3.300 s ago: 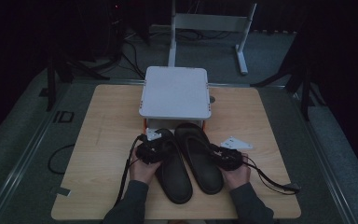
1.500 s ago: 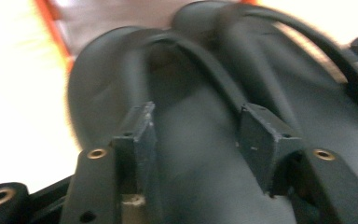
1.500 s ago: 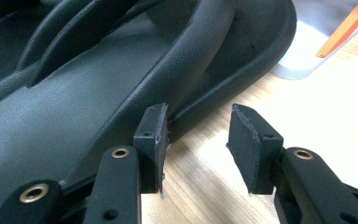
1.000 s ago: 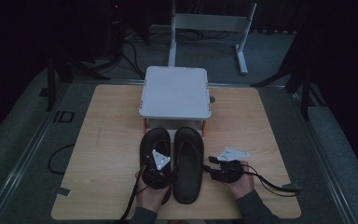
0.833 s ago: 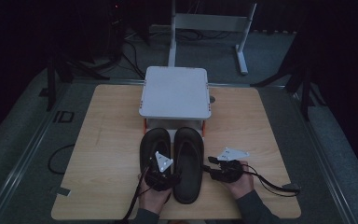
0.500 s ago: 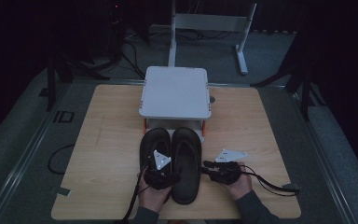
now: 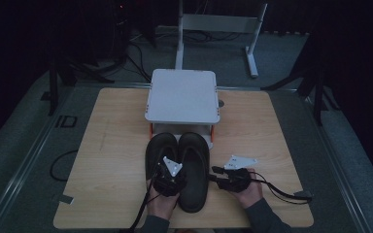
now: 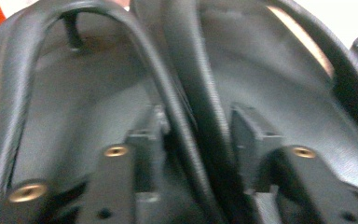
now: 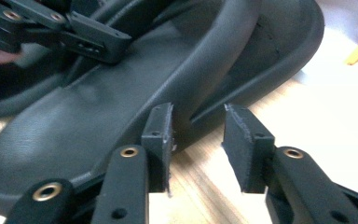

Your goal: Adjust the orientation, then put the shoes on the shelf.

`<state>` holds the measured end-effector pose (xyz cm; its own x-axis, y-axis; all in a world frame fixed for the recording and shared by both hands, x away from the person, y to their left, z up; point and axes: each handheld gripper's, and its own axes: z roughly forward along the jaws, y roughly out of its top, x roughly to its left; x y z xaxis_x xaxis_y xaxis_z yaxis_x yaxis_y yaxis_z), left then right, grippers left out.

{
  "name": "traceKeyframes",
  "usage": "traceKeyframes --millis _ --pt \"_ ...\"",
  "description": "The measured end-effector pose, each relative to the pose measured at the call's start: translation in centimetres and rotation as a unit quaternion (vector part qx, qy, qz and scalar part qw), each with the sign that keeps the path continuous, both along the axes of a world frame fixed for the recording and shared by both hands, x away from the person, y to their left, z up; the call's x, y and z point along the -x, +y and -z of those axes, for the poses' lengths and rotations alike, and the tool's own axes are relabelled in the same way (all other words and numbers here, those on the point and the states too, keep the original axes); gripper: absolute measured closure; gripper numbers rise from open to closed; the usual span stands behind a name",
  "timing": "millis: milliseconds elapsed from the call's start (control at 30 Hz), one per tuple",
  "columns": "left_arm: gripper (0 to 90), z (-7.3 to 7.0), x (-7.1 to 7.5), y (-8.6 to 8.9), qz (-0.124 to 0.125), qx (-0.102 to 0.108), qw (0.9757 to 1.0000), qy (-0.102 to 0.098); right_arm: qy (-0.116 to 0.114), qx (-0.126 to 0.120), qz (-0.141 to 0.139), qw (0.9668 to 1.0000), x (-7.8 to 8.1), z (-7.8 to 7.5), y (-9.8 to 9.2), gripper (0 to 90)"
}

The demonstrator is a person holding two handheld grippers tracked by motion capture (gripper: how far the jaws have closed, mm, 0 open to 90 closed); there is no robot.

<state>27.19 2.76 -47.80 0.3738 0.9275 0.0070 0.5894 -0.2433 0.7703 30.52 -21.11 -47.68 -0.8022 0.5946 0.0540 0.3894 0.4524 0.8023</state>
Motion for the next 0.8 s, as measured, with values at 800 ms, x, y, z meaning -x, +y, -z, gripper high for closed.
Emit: traceKeyframes --millis 800 --pt "75.8 -1.0 -1.9 1.3 -0.050 0.039 0.9978 -0.017 -0.033 -0.025 0.050 0.9979 -0.2 -1.2 -3.0 60.4"
